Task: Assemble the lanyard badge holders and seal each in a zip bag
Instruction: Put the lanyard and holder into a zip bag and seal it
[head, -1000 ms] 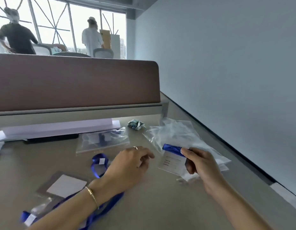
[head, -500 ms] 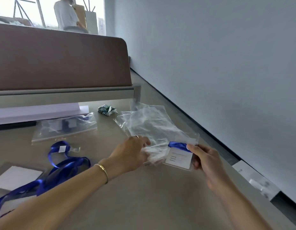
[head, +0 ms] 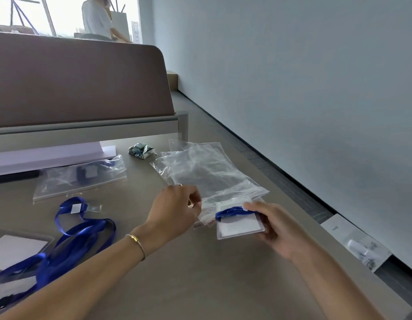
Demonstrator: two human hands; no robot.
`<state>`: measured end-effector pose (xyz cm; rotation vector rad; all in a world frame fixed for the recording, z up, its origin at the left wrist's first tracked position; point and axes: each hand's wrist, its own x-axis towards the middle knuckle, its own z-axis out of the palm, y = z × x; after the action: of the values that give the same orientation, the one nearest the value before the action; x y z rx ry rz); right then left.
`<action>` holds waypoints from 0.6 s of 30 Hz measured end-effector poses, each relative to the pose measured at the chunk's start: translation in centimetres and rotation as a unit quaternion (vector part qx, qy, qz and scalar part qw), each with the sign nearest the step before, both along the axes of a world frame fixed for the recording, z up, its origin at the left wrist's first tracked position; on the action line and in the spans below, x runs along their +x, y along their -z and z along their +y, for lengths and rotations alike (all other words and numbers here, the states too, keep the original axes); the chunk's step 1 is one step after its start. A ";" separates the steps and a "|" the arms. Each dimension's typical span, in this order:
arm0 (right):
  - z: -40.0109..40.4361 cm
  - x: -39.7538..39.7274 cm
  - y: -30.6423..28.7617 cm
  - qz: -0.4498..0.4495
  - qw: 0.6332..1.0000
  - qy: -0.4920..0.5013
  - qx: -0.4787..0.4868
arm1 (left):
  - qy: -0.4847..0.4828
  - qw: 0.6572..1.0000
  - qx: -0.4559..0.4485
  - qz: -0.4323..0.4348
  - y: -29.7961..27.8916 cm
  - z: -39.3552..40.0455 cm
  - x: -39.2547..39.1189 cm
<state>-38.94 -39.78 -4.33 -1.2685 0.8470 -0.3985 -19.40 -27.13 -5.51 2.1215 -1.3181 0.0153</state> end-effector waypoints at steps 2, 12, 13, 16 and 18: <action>0.0 0.4 0.0 0.004 1.000 0.021 0.018 | -0.005 1.000 -0.030 -0.003 -0.3 0.4 -0.7; 0.1 3.1 0.0 0.004 0.995 0.095 0.031 | 0.029 0.995 -0.088 -0.046 -0.8 1.3 -1.8; 0.0 3.2 0.2 0.006 0.995 0.095 0.016 | 0.030 0.994 -0.091 -0.044 -0.9 1.3 -1.8; 0.0 3.1 0.5 0.001 0.995 0.100 -0.006 | 0.036 0.993 -0.100 -0.045 -1.1 1.3 -1.7; 0.3 3.1 0.4 -0.002 0.996 0.083 -0.016 | 0.045 0.993 -0.099 -0.046 -1.1 1.3 -1.7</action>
<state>-35.88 -39.48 -4.74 -1.2300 0.9499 -0.5495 -21.15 -25.86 -4.45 1.9127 -1.4040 0.1992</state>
